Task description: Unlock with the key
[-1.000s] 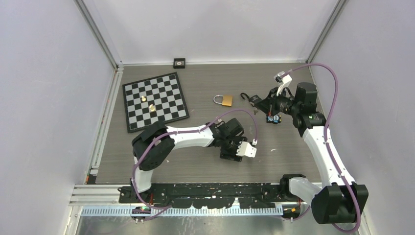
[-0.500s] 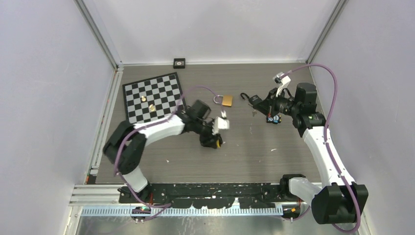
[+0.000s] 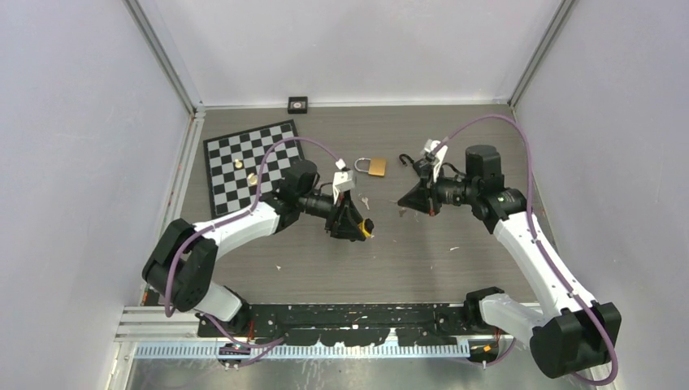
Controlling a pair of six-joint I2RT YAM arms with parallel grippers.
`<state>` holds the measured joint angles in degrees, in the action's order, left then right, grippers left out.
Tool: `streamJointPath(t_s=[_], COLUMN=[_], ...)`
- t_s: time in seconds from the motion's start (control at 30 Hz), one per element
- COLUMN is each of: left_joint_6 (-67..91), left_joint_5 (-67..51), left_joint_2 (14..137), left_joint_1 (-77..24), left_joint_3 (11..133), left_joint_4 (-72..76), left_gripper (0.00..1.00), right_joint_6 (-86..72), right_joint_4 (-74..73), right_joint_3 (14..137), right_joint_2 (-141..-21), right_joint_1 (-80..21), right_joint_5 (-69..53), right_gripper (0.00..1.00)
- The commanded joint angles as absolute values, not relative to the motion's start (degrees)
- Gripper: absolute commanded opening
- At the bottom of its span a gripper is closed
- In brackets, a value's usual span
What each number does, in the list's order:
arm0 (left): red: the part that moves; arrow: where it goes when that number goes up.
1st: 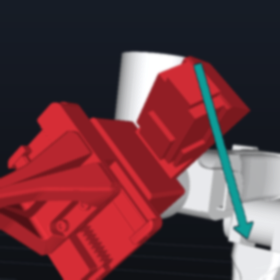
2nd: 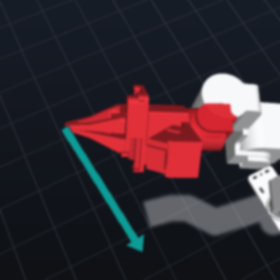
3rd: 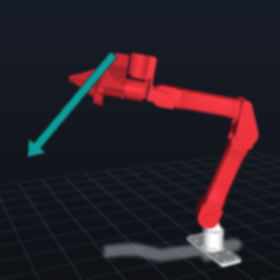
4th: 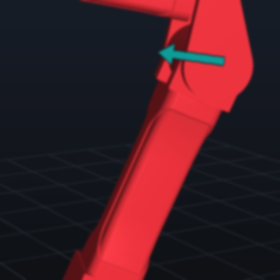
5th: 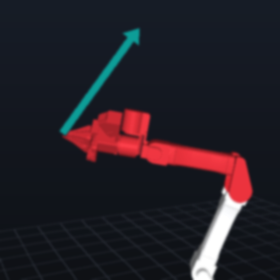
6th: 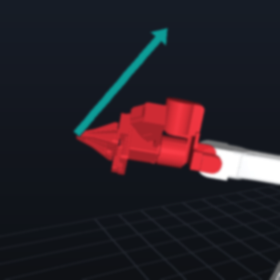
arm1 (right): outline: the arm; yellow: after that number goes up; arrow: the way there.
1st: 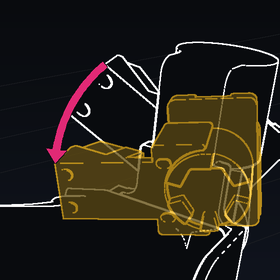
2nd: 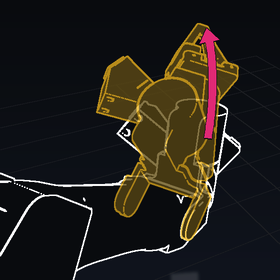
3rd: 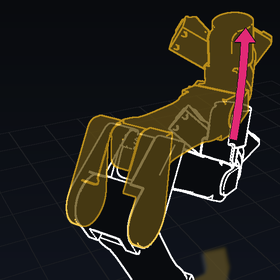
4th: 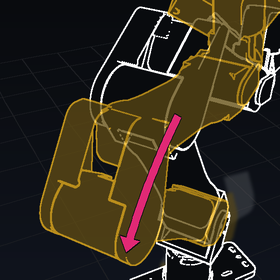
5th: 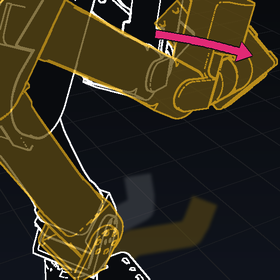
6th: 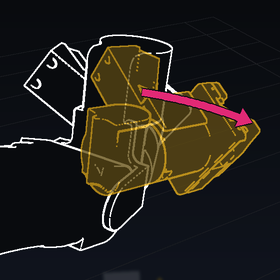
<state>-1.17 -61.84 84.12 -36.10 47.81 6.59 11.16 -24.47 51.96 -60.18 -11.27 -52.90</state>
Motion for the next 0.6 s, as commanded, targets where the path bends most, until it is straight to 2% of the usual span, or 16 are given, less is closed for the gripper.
streamJointPath(t_s=[0.0, 0.57], left_joint_6=[18.9, 24.2], left_joint_5=[-63.8, -61.6], left_joint_2=[85.3, 91.2], left_joint_1=[-34.1, -33.9], left_joint_3=[49.0, 50.2], left_joint_4=[24.9, 28.8], left_gripper=[0.00, 0.00], right_joint_6=[19.5, 24.0], right_joint_4=[-28.1, -29.5], right_joint_3=[54.8, 56.0], right_joint_2=[-57.7, -59.2], right_joint_1=[-16.5, -26.6], right_joint_5=[-48.5, -40.3], right_gripper=[0.00, 0.00])
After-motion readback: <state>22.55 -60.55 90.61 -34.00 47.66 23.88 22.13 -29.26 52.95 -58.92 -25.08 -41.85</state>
